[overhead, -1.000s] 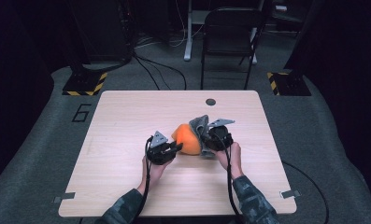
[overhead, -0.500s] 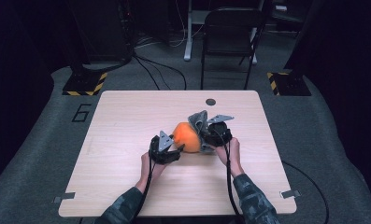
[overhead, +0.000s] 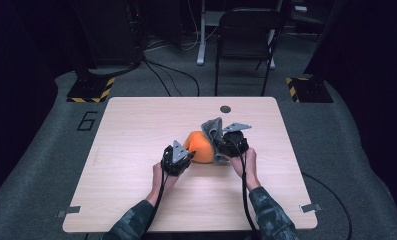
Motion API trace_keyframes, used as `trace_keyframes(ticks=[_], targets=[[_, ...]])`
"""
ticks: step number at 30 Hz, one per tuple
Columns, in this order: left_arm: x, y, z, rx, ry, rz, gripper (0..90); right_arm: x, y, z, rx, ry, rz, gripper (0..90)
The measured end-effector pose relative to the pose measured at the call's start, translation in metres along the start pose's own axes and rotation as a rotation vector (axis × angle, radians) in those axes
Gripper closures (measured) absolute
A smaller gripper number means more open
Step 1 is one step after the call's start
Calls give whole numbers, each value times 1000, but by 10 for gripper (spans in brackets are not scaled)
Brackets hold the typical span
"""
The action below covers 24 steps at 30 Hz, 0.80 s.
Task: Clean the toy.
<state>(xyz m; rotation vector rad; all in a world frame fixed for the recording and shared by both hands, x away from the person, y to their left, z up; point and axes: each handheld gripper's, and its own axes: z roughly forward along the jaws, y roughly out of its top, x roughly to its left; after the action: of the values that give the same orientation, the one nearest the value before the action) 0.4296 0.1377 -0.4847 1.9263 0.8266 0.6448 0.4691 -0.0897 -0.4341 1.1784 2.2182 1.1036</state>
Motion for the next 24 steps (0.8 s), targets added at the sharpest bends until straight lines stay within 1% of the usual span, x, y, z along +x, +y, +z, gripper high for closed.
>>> trace_keyframes(ticks=[4, 5, 7, 8, 9, 10, 12, 13, 14, 15, 16, 17, 18, 19, 20, 21, 22, 23, 24], targets=[[2, 6, -7, -6, -28, -75, 785, 4, 4, -14, -17, 14, 14, 735], [3, 7, -9, -13, -33, -96, 787, 6, 6, -18, -22, 16, 10, 735], [2, 11, -14, -20, -43, -116, 789, 12, 9, -27, -32, 21, -3, 735], [2, 12, -16, -25, -52, -131, 789, 19, 10, -33, -33, 26, -21, 735], [1, 14, -17, -31, -59, -142, 789, 19, 10, -33, -33, 26, -21, 735], [1, 15, -19, -25, -68, -140, 790, 22, 11, -35, -24, 27, -29, 734], [-1, 15, -20, -31, -84, -152, 790, 28, 10, -33, 3, 29, -43, 734], [-2, 15, -20, -30, -88, -156, 790, 30, 9, -30, 15, 25, -44, 734], [-2, 15, -19, -20, -89, -148, 789, 31, 7, -25, 29, 16, -60, 733], [-3, 14, -17, -20, -86, -150, 789, 31, 5, -19, 35, 11, -62, 733], [-2, 12, -16, -14, -86, -152, 789, 32, 3, -15, 37, 3, -50, 733], [-1, 11, -15, -16, -87, -153, 789, 31, 2, -13, 32, 2, -59, 732], [0, 12, -16, -14, -92, -153, 789, 31, 3, -14, 27, 4, -59, 731], [0, 12, -16, -21, -87, -153, 788, 32, 4, -16, 18, 1, -55, 731], [0, 12, -15, -23, -90, -162, 787, 34, 6, -19, -3, 4, -52, 731], [0, 12, -15, -24, -88, -162, 787, 35, 8, -21, -23, 20, -56, 731], [0, 12, -15, -17, -93, -154, 786, 39, 9, -22, -41, 33, -48, 730], [-2, 12, -15, -25, -85, -156, 785, 43, 10, -23, -55, 45, -55, 728], [-3, 12, -15, -25, -86, -159, 784, 48, 11, -21, -60, 49, -66, 726]])
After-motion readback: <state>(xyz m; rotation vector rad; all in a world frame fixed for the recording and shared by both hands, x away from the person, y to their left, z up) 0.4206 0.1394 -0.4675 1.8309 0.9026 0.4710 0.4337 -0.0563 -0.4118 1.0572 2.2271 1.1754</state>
